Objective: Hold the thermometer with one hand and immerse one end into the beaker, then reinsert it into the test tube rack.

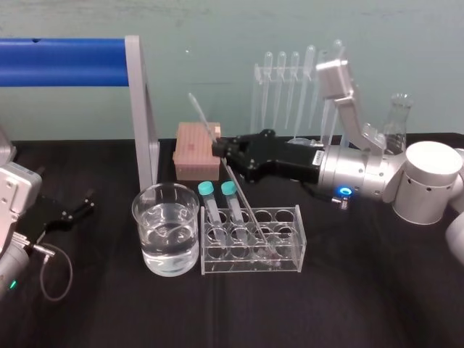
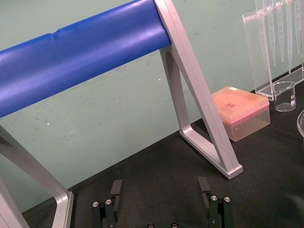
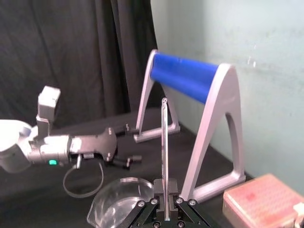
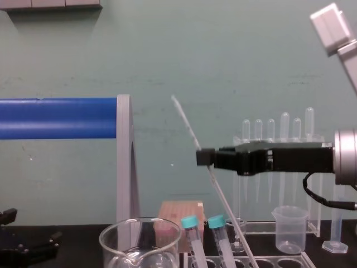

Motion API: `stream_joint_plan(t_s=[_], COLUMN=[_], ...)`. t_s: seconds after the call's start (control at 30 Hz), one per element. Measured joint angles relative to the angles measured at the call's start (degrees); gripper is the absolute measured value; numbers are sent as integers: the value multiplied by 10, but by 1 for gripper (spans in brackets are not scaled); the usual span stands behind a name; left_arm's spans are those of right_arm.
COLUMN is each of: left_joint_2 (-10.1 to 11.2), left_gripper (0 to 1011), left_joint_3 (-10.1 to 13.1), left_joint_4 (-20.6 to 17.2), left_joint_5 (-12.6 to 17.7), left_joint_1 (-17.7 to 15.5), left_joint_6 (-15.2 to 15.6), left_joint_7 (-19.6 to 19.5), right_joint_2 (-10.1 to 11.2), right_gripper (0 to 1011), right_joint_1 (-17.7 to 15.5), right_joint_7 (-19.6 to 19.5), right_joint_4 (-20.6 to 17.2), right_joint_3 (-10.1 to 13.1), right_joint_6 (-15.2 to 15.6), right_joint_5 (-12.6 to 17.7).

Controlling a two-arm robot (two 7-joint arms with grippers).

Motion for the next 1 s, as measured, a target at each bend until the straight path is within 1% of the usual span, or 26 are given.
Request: stream_joint_plan(t_s=[0.1,0.13,0.2,0.23,0.27,0.3,0.4,0.47,0.57,0.6,0.7,0.77,0.83,0.87,0.9,0.97,1.0], left_joint_2=[0,0,0,0,0,0,0,0,0,0,0,0,0,0,0,0,0], left_gripper=[1008,1008,1008,1008,1008,1008,1008,1008,1008,1008,1008,1008,1008,1008,1008,1008,1008], left_joint_3=[0,0,0,0,0,0,0,0,0,0,0,0,0,0,0,0,0], left_joint_4=[0,0,0,0,0,0,0,0,0,0,0,0,0,0,0,0,0], left_joint_5=[0,0,0,0,0,0,0,0,0,0,0,0,0,0,0,0,0], left_joint_1=[0,0,0,0,0,0,0,0,0,0,0,0,0,0,0,0,0], left_joint_6=[0,0,0,0,0,0,0,0,0,0,0,0,0,0,0,0,0], left_joint_7=[0,0,0,0,0,0,0,0,0,0,0,0,0,0,0,0,0], right_joint_2=[-1,-2,-3,-4,-4,-4,-5,-4,-4,-5,-11,-22,-44,-52,-52,-78,-84], right_gripper=[54,54,54,54,54,54,54,54,54,54,54,54,54,54,54,54,54], right_joint_1=[-11,-16,-21,-26,-26,-31,-38,-40,-38,-33,-20,-4,20,26,26,46,50], right_joint_7=[2,6,9,13,13,17,22,24,28,32,42,53,67,71,71,86,89], right_joint_4=[-5,-8,-12,-16,-16,-21,-34,-46,-57,-64,-68,-65,-44,-37,-37,-6,1], right_joint_3=[12,19,26,33,33,40,53,62,69,74,77,78,71,68,68,55,52], right_joint_6=[-27,-40,-52,-63,-63,-73,-89,-101,-114,-123,-137,-148,-159,-161,-161,-166,-167], right_joint_5=[11,18,27,36,36,44,60,67,72,75,79,82,86,87,87,93,94])
